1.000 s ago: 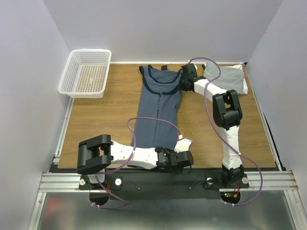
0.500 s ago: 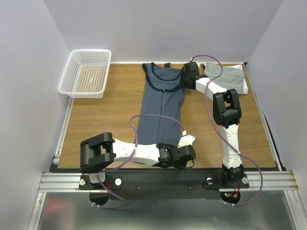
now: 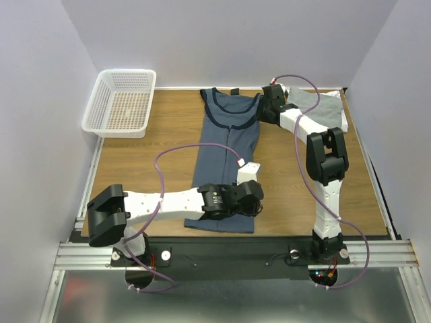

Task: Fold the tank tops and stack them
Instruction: Fold the tank top

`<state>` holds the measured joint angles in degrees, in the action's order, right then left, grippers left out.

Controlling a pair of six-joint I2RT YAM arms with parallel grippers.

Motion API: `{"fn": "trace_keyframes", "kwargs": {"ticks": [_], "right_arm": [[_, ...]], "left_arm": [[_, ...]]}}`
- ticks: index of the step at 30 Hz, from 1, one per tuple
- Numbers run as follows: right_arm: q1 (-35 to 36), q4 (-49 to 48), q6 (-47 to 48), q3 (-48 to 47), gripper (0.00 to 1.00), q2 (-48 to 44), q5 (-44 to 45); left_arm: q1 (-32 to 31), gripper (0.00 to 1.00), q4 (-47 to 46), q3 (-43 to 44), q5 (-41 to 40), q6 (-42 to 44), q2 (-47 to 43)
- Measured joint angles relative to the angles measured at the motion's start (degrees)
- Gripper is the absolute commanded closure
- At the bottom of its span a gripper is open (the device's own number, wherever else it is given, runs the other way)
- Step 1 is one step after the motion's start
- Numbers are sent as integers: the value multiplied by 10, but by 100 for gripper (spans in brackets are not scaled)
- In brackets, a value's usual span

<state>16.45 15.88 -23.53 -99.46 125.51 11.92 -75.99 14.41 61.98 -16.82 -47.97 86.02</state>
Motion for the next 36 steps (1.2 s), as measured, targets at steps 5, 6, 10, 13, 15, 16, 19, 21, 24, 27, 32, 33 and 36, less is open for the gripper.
{"fn": "trace_keyframes", "kwargs": {"ticks": [5, 6, 10, 13, 15, 16, 19, 21, 24, 27, 32, 33, 36], "right_arm": [[0, 1, -19, 3, 57, 1, -24], [0, -1, -22, 3, 57, 3, -29], [0, -1, -27, 2, 60, 20, -38], [0, 0, -32, 2, 66, 37, -41], [0, 0, -33, 0, 69, 42, -41], [0, -1, -34, -2, 71, 42, -42], [0, -1, -35, -4, 77, 45, -40], [0, -1, -35, -6, 81, 48, -38], [-1, 0, -35, -14, 86, 54, -35], [-2, 0, -33, -17, 94, 55, -30], [-3, 1, -29, -27, 100, 61, -21], [-3, 2, -27, -31, 100, 63, -17], [-4, 2, -22, -36, 99, 65, -10]], "left_arm": [[-14, 52, 12, 1, 3, -3, 52], [-18, 52, 13, 1, 5, -3, 63], [-32, 51, 13, 1, 16, 5, 97], [-38, 51, 13, 6, 18, 13, 118], [-39, 51, 13, 12, 19, 17, 132], [-39, 52, 12, 16, 18, 18, 140], [-40, 63, 13, 20, 18, 22, 155], [-39, 74, 13, 20, 18, 24, 164], [-41, 100, 15, 20, 18, 26, 173], [-42, 100, 16, 20, 17, 27, 173], [-45, 100, 17, 20, 16, 26, 169], [-46, 100, 15, 16, 17, 26, 163], [-49, 100, 9, -6, 19, 24, 127]]}}
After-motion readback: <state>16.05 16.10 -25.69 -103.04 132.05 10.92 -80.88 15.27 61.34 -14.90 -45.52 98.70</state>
